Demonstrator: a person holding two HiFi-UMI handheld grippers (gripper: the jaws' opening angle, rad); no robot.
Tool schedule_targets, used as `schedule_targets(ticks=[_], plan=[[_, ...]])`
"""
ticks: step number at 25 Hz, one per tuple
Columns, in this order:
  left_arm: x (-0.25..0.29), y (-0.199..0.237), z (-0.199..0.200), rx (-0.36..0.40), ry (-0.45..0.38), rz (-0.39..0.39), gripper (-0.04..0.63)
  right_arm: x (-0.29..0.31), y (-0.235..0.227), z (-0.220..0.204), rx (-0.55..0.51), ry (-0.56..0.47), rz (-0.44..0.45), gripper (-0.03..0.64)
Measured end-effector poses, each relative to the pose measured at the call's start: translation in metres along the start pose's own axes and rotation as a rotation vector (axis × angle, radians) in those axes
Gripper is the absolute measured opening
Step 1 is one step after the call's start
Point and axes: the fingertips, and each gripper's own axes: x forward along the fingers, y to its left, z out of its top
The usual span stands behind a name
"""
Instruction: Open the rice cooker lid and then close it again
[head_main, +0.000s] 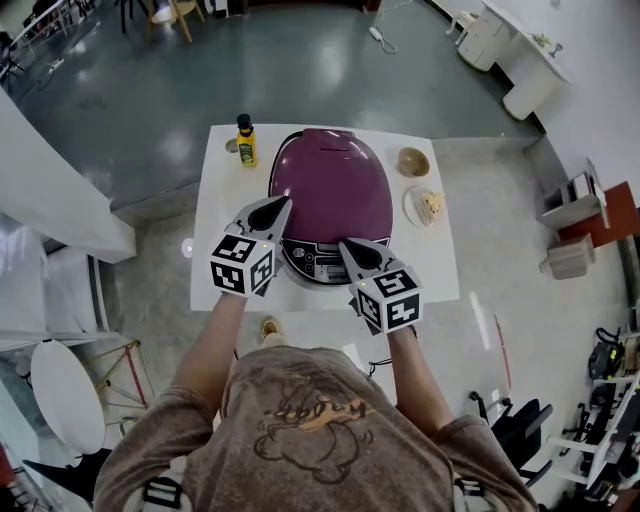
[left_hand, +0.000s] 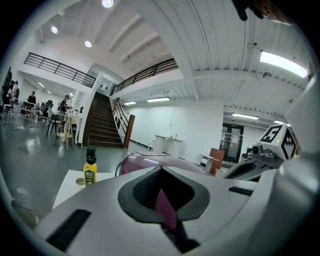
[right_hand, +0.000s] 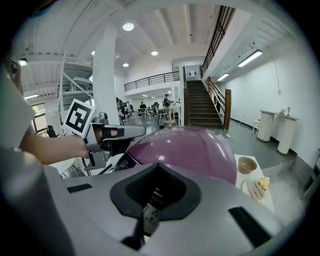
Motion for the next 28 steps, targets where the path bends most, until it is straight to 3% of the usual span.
schedule_targets(ticks=[28], plan=[[0.0044,-0.0028,-0.0068,0.028,0.032,0.018,0.020,-0.0023,0.0002,0.0005,-0.034,-0.038,-0.015,0.003]])
